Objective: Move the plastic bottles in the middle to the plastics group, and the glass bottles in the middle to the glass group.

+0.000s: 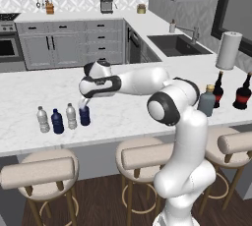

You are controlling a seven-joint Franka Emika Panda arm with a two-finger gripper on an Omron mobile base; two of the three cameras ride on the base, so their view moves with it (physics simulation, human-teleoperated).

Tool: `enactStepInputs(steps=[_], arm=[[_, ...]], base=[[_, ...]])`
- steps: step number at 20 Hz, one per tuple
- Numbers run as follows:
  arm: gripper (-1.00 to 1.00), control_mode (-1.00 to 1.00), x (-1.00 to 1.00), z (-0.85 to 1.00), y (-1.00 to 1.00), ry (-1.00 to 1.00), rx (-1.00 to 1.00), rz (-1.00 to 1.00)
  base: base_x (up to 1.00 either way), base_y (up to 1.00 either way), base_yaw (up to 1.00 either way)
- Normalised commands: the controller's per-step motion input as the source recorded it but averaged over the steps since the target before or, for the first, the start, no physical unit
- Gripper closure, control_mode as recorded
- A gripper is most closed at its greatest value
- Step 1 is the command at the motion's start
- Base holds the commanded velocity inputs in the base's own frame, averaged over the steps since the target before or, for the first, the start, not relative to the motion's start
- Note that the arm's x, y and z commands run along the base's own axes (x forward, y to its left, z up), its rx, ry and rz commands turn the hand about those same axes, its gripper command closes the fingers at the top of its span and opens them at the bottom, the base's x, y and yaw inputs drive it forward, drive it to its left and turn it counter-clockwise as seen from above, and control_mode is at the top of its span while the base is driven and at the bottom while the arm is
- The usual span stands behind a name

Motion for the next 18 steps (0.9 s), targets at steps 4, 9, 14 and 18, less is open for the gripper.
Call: enactStepInputs(steps=[4,9,14,18], arm=[[1.0,-1.0,0.0,-0.11,0.01,0.0,0.0,0.0],[1.0,-1.0,-0.02,0.16,0.0,0.0,0.0,0.0],[-1.0,-1.0,-0.35,0.39,-0.04,0.0,0.0,-0.01],[-1.0,-1.0,-0.49,0.27,-0.57,0.0,0.0,-0.1]], base=[[0.0,0.0,0.0],[0.0,0.0,0.0],[0.0,0.0,0.0],[0.0,0.0,0.0]])
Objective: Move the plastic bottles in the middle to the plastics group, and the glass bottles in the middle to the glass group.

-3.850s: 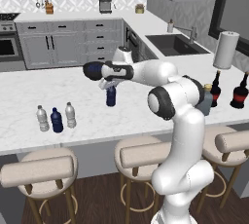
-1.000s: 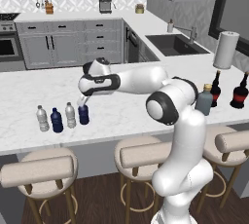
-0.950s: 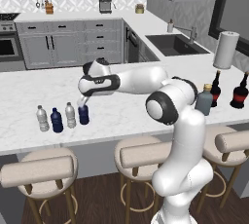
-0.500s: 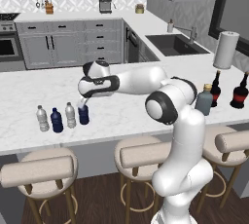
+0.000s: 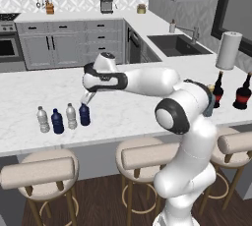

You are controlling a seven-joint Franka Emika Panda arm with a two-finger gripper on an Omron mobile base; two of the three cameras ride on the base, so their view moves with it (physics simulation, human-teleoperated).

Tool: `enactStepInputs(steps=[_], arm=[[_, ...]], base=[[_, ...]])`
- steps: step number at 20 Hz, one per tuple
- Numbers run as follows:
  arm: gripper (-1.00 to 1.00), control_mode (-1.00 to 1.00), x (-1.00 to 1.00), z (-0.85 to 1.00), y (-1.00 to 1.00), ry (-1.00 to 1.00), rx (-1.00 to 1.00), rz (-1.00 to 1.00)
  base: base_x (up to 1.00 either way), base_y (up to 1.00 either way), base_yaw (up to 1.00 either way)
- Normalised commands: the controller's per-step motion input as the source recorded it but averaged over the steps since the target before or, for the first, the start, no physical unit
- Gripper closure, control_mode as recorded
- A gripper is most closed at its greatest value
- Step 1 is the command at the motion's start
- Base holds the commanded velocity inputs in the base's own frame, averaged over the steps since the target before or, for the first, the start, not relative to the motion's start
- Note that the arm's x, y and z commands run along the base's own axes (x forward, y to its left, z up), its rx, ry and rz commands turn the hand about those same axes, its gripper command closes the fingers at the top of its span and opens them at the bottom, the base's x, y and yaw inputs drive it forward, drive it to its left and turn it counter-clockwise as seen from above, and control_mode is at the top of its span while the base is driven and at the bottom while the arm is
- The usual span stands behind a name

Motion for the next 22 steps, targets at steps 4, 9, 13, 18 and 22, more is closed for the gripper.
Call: enactStepInputs(steps=[4,9,13,18,22], arm=[[-1.0,-1.0,-0.67,0.0,-0.88,0.0,0.03,-0.16],[-1.0,-1.0,-0.8,0.0,-0.91,0.0,0.04,-0.21],[-1.0,-1.0,-0.77,0.31,-1.0,0.0,0.0,-0.29],[-1.0,-1.0,-0.86,0.49,-1.0,0.06,0.0,-0.34],[-1.0,-1.0,-0.87,0.68,-0.9,0.1,0.0,-0.34]], base=[[0.0,0.0,0.0],[0.0,0.0,0.0],[0.0,0.0,0.0],[0.0,0.0,0.0],[0.0,0.0,0.0]])
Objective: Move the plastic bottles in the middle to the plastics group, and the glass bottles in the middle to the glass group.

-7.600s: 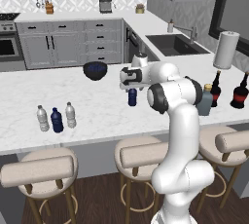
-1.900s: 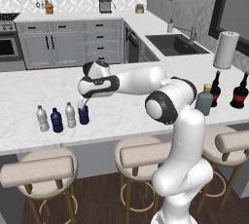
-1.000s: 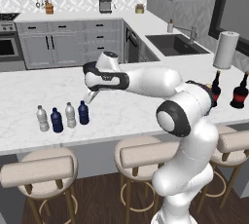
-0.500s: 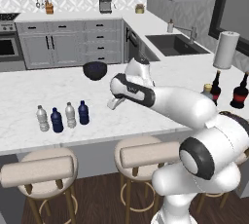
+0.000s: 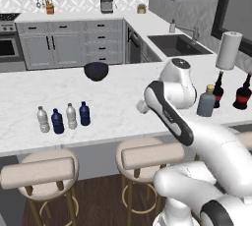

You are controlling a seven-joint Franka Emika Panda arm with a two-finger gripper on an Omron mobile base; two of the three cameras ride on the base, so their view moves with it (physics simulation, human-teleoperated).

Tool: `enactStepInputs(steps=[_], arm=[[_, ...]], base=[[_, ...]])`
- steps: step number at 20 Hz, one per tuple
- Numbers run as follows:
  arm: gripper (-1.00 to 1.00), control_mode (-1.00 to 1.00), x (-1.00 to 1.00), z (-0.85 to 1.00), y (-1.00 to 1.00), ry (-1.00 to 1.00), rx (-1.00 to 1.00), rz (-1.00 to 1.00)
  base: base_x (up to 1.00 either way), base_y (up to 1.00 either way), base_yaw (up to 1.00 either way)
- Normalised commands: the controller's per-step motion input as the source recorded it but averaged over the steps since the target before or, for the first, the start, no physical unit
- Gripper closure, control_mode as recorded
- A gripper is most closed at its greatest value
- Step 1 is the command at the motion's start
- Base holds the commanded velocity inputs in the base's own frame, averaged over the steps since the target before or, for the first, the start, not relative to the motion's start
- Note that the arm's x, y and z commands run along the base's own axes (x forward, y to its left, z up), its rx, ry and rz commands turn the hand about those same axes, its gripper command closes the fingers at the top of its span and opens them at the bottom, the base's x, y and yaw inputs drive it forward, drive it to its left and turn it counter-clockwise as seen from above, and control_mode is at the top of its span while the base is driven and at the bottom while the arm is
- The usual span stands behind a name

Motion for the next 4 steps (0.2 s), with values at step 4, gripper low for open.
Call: enactStepInputs(steps=[4], arm=[[-1.0,-1.0,-0.99,0.86,-0.52,0.01,-0.04,-0.21]], base=[[0.0,0.0,0.0]])
